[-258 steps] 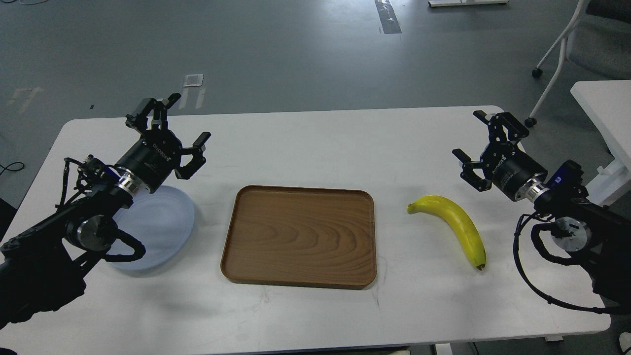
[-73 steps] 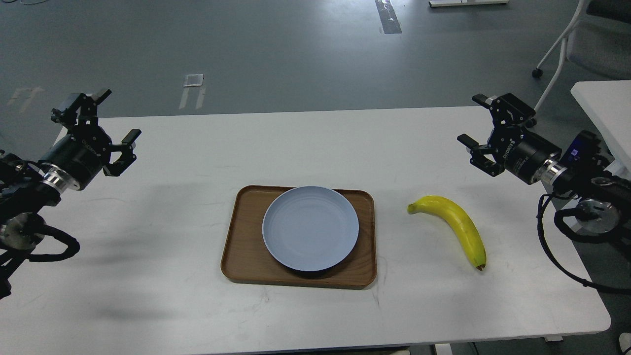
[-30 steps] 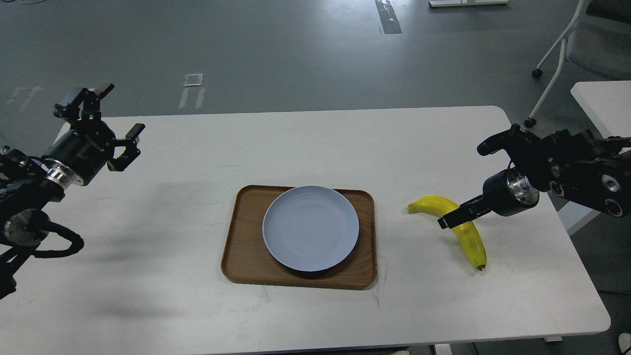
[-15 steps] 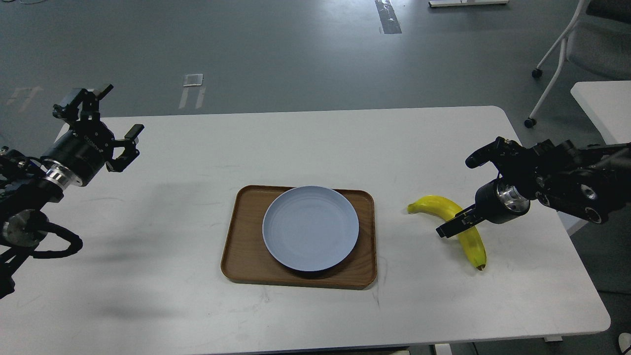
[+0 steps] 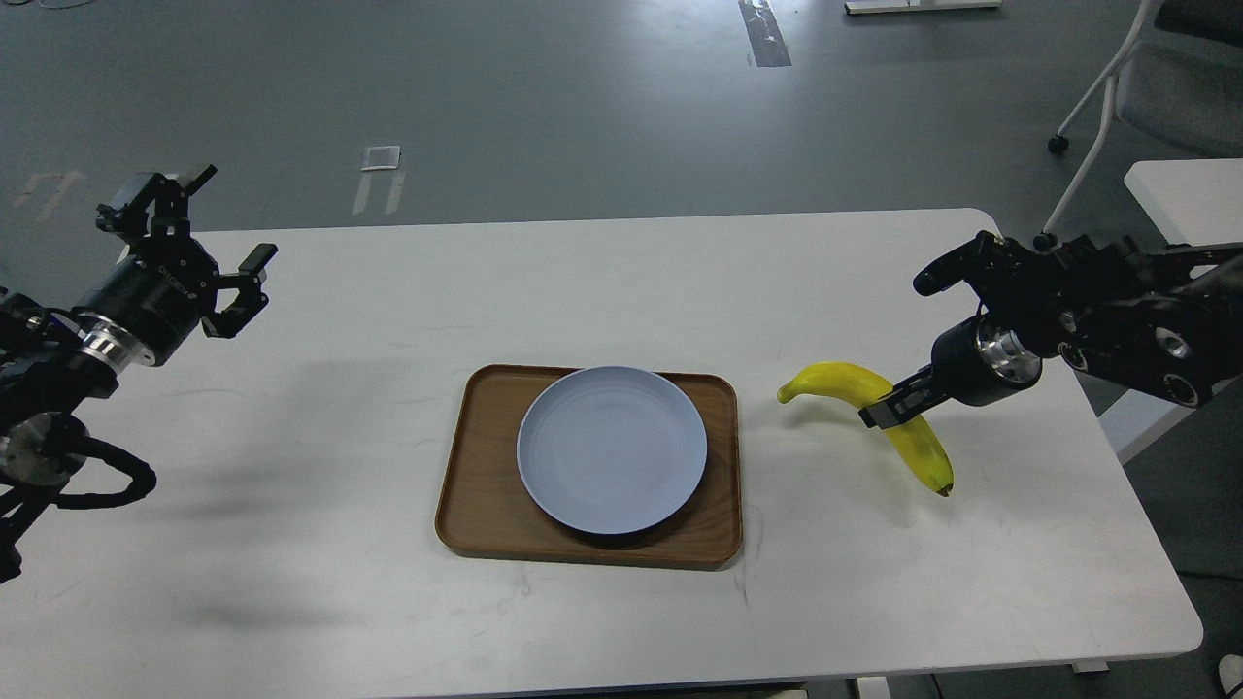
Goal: Place banana on plate with both arms
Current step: 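Lift the banana with the right gripper and move it over the plate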
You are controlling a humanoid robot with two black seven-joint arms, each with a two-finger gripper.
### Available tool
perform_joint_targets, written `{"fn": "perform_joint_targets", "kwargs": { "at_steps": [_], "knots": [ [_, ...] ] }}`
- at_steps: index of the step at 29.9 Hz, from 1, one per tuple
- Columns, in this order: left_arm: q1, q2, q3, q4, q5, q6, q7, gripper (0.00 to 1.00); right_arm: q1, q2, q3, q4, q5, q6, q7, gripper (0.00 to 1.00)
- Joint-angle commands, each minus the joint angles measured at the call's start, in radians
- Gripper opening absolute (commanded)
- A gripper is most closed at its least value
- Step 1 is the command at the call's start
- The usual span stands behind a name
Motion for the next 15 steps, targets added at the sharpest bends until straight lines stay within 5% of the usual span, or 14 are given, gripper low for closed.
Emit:
{"fn": "perform_joint_targets", "kwargs": {
  "at_steps": [1, 15],
  "knots": [
    [-0.001, -0.001, -0.004, 0.000, 0.000, 0.000, 0.000, 1.00, 0.083, 0.056, -0.001, 0.017, 0.028, 0.004, 0.000, 0.06],
    [0.002, -0.001, -0.015, 0.000, -0.003, 0.000, 0.000, 1.00, 0.101, 0.420, -0.063, -0.089, 0.304, 0.009, 0.000, 0.10]
  ]
}}
